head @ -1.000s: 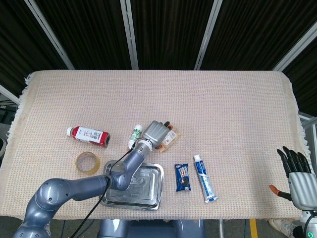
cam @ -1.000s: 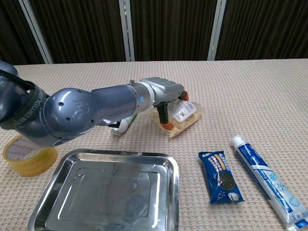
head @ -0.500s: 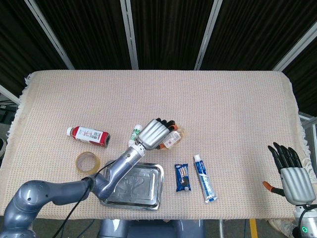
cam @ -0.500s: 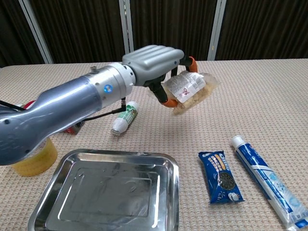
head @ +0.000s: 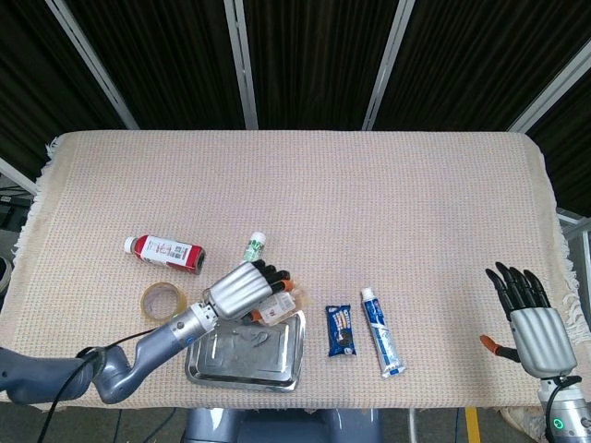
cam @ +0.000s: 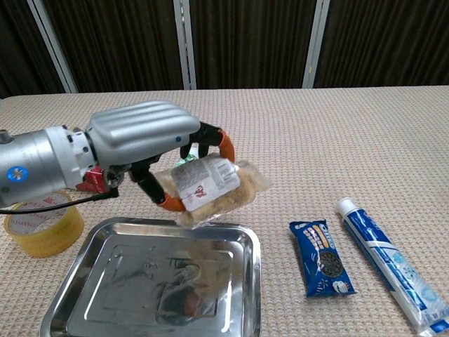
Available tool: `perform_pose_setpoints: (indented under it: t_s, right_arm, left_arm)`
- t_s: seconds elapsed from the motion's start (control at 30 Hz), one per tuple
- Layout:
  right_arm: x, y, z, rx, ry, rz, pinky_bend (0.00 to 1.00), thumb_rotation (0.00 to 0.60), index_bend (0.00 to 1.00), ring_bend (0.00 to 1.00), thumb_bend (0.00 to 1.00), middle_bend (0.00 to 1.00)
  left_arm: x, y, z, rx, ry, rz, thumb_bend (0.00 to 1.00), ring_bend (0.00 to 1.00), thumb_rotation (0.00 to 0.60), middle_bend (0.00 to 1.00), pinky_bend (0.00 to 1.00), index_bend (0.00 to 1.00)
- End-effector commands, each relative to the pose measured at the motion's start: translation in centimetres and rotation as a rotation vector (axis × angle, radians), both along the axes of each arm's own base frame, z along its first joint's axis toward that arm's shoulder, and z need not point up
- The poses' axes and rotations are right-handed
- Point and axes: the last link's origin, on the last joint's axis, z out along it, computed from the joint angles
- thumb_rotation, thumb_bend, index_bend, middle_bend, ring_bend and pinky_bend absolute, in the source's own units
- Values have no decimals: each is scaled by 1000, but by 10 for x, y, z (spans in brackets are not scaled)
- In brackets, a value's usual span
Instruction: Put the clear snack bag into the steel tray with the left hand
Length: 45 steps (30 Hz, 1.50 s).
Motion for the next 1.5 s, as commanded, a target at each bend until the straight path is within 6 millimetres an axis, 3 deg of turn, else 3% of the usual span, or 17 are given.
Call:
perform_pose_setpoints:
  t_s: [0.03, 0.13, 0.17, 0.23, 0.3, 0.37, 0.5, 0.6, 0.77, 0.9, 1.07, 1.33, 1.5]
  right_arm:
    - [3, -1, -3, 10, -1, 7, 0, 600, 21, 0, 0, 0]
    - [5, -1, -5, 16, -1, 12, 0, 600, 21, 0, 0, 0]
    - [6, -1, -5, 17, -1, 14, 0, 600, 21, 0, 0, 0]
    - [6, -1, -5, 16, 0, 15, 0, 600, 21, 0, 0, 0]
    - [6, -1, -5, 14, 0, 13, 0, 600, 21, 0, 0, 0]
    - [5, -1, -4, 12, -1, 9, 0, 600, 21, 0, 0, 0]
    - [4, -1, -4, 12, -5, 7, 0, 600, 21, 0, 0, 0]
    - [4, -1, -4, 13, -8, 9, 0, 600, 21, 0, 0, 0]
    - [3, -3, -4, 11, -12, 11, 0, 600, 21, 0, 0, 0]
    - [2, -4, -4, 13, -14, 12, 0, 600, 21, 0, 0, 0]
    - [2, -7, -6, 17, -16, 15, 0, 600, 21, 0, 0, 0]
    - [1, -11, -7, 15, -7, 16, 0, 600, 21, 0, 0, 0]
    - [1, -13, -9, 2, 8, 18, 0, 600, 21, 0, 0, 0]
  left_arm:
    - [-12, -15, -1, -47, 53, 1, 412, 342, 600, 307, 425, 541]
    - [-14, -21, -7, -75, 73, 4, 375, 333, 600, 294, 411, 504]
    - [-15, -22, -9, -80, 82, 3, 317, 314, 600, 273, 379, 468]
    - [-17, -25, -14, -95, 109, 8, 179, 210, 600, 182, 253, 335]
    - [-21, -27, -17, -114, 146, 22, 41, 40, 600, 37, 59, 93]
    - [-26, -29, -19, -145, 194, 48, 2, 0, 580, 0, 0, 1]
    - [-22, -34, -14, -193, 174, 107, 0, 0, 464, 0, 0, 0]
    - [-21, -38, -6, -207, 130, 131, 0, 0, 445, 0, 0, 0]
    - [-27, -42, 24, -142, 47, 148, 0, 0, 445, 0, 0, 0]
    - [-46, -48, 54, -48, 7, 201, 0, 0, 455, 0, 0, 0]
    - [-80, -49, 94, 168, -38, 294, 77, 0, 567, 0, 0, 39]
    - [-140, -71, 137, 390, -105, 500, 111, 0, 568, 0, 0, 119]
    - [-163, -94, 152, 507, -100, 544, 112, 0, 564, 0, 0, 134]
